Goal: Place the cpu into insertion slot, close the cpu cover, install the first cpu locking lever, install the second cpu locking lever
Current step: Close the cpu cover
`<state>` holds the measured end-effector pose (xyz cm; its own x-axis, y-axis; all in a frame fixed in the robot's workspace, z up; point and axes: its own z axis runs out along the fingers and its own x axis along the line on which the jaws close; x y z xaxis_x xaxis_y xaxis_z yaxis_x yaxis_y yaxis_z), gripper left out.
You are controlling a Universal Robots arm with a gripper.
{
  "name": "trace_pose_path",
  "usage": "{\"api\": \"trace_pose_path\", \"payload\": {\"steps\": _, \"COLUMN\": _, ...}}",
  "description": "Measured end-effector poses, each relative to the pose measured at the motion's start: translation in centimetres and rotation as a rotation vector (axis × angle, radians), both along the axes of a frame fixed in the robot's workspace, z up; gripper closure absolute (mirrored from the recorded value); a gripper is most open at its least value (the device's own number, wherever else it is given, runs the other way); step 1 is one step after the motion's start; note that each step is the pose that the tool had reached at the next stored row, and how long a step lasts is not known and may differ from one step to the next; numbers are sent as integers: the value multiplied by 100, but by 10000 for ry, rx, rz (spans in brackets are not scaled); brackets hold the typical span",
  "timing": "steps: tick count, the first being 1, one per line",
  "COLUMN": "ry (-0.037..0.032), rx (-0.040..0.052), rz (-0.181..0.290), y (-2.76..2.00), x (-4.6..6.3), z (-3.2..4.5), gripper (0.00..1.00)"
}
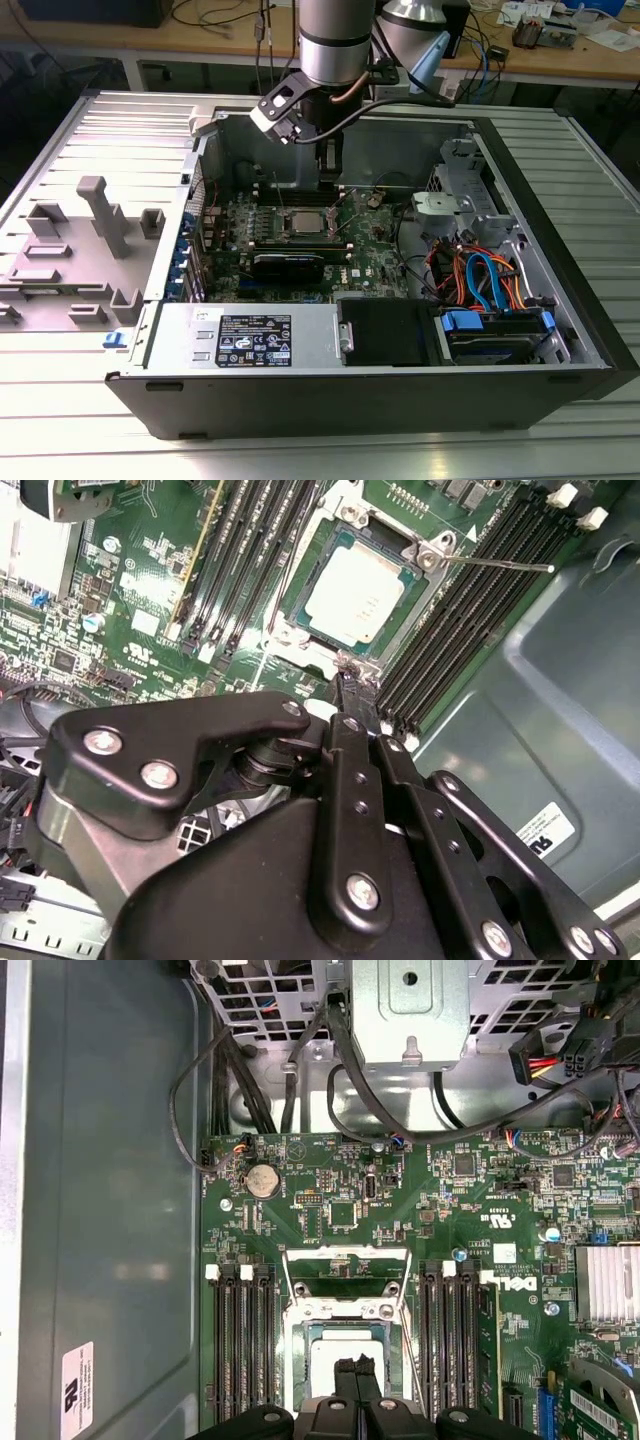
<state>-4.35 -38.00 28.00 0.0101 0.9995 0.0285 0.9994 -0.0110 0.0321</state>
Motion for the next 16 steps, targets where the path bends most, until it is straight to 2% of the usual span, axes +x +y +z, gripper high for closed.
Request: {"api": "trace_pose_path", "payload": {"steps": 16, "ry": 0, "rx": 0, "rz": 0, "y": 0, "x": 33, "z": 0, "gripper": 89}}
